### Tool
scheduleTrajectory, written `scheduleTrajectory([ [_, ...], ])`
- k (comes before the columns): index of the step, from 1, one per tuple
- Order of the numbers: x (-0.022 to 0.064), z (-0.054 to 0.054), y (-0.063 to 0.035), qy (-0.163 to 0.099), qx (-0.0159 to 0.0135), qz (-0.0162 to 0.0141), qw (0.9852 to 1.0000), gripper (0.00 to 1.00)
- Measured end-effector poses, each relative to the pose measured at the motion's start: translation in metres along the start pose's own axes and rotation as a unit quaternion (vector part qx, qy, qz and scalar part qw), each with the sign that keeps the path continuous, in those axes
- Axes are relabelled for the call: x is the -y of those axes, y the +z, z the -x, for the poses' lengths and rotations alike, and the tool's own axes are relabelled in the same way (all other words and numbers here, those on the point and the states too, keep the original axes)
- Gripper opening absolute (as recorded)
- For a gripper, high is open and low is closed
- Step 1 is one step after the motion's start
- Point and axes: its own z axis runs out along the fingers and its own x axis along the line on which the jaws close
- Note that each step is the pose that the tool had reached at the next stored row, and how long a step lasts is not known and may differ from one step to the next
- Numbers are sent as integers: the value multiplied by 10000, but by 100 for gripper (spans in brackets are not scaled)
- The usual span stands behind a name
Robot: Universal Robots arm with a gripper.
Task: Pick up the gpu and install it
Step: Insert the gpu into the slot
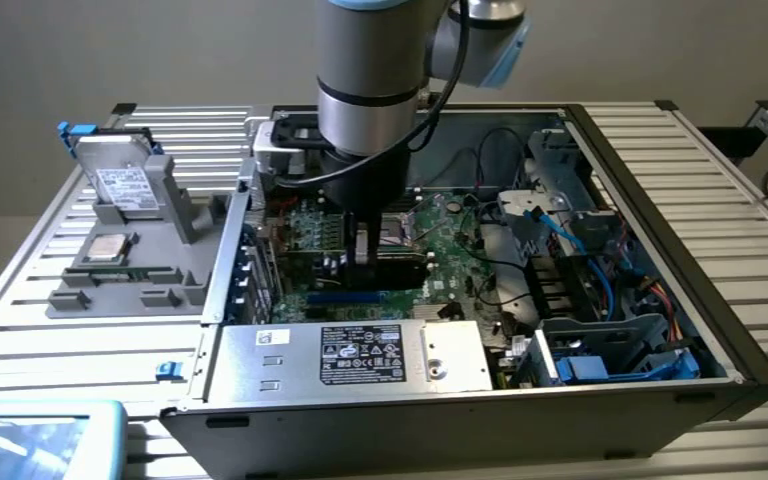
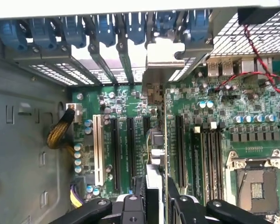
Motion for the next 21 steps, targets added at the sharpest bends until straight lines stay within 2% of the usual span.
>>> scheduleTrajectory([
  [1,-2,2,-3,1,-2,-75,10000,29],
  [2,-5,2,-1,2,4,-99,10000,29],
  [3,-4,-1,-1,1,12,-99,9999,29],
  [16,-139,-5,56,3,13,-101,9999,29],
  [21,-168,40,76,3,12,-101,9999,29],
])
